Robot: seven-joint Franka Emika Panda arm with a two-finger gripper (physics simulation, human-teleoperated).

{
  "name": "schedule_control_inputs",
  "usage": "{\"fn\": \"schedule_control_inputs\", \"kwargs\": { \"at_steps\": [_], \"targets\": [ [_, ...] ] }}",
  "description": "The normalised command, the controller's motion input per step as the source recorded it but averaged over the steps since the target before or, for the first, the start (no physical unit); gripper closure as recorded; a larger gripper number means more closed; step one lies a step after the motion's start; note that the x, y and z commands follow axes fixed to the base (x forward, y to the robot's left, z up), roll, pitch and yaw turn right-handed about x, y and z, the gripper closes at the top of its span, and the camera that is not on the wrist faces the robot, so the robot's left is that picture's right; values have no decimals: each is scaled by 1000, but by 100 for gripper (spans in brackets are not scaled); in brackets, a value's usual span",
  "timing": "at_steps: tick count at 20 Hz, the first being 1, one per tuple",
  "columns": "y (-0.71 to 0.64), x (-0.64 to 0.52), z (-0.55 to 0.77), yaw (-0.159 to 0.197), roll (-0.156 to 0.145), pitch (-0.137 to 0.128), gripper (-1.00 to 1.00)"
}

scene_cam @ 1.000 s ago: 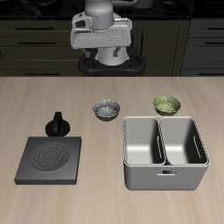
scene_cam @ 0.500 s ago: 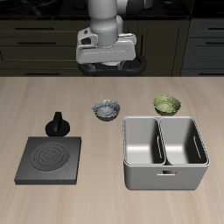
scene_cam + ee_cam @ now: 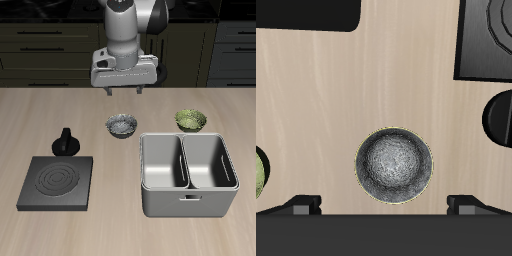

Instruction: Place the black bowl on the flat stove

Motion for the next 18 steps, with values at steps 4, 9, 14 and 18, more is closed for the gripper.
{"fn": "schedule_control_inputs", "kwargs": {
  "at_steps": [4,9,14,18],
  "targets": [
    [190,-24,-290,9,14,-7,-100],
    [151,12,-240,1,28,-2,-100],
    [40,15,-308,-8,-14,17,-100],
    [51,0,-368,-8,-3,44,-100]
  ]
}}
